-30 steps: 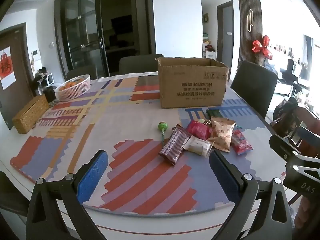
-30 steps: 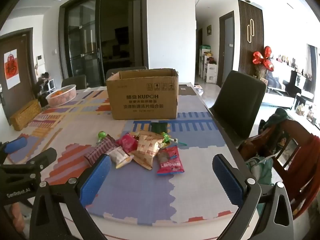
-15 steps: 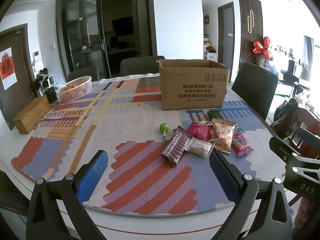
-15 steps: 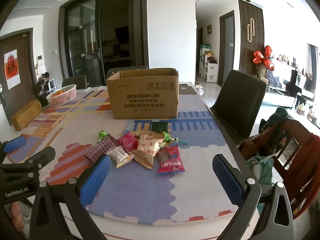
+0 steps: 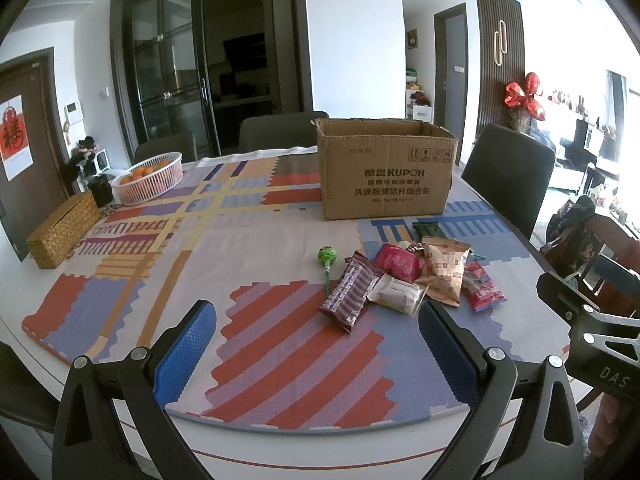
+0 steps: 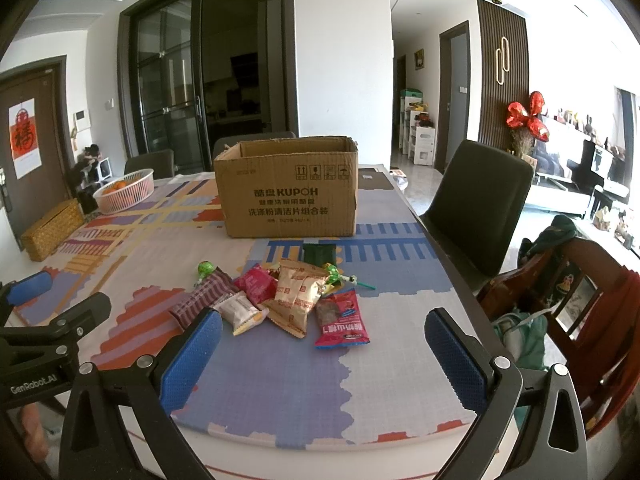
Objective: Organize snacks
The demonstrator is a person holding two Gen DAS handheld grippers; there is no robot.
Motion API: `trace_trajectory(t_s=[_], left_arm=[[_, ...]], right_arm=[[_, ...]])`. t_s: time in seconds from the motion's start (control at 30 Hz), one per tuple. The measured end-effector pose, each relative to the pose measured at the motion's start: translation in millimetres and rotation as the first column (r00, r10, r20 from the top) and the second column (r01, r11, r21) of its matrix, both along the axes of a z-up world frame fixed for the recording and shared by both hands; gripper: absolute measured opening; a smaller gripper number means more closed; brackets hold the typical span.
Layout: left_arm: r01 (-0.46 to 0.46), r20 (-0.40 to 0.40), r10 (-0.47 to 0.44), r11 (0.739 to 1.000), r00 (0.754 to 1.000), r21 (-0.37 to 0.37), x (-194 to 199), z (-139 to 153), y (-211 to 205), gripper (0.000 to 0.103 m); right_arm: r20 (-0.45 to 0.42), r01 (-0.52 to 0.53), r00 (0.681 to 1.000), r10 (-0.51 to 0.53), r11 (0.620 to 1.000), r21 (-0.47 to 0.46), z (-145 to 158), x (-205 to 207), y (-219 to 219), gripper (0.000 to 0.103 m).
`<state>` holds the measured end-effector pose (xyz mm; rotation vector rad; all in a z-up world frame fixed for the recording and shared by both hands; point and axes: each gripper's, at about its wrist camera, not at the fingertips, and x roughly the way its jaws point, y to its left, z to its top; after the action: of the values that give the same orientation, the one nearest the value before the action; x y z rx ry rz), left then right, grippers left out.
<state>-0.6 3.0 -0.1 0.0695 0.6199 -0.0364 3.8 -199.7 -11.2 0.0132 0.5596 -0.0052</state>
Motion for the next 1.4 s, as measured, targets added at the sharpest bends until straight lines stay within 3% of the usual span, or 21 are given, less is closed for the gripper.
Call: trace_trajectory(t_s=[1.4], left_arm=[[-0.001,-0.007,0.001,1.000,1.000,0.009,1.8,0.5,-0.1,0.103]], right_arm=[[-0.017,-0.017,1.000,0.017,1.000,0.007,-3.6,4.3,3.8,0.103]])
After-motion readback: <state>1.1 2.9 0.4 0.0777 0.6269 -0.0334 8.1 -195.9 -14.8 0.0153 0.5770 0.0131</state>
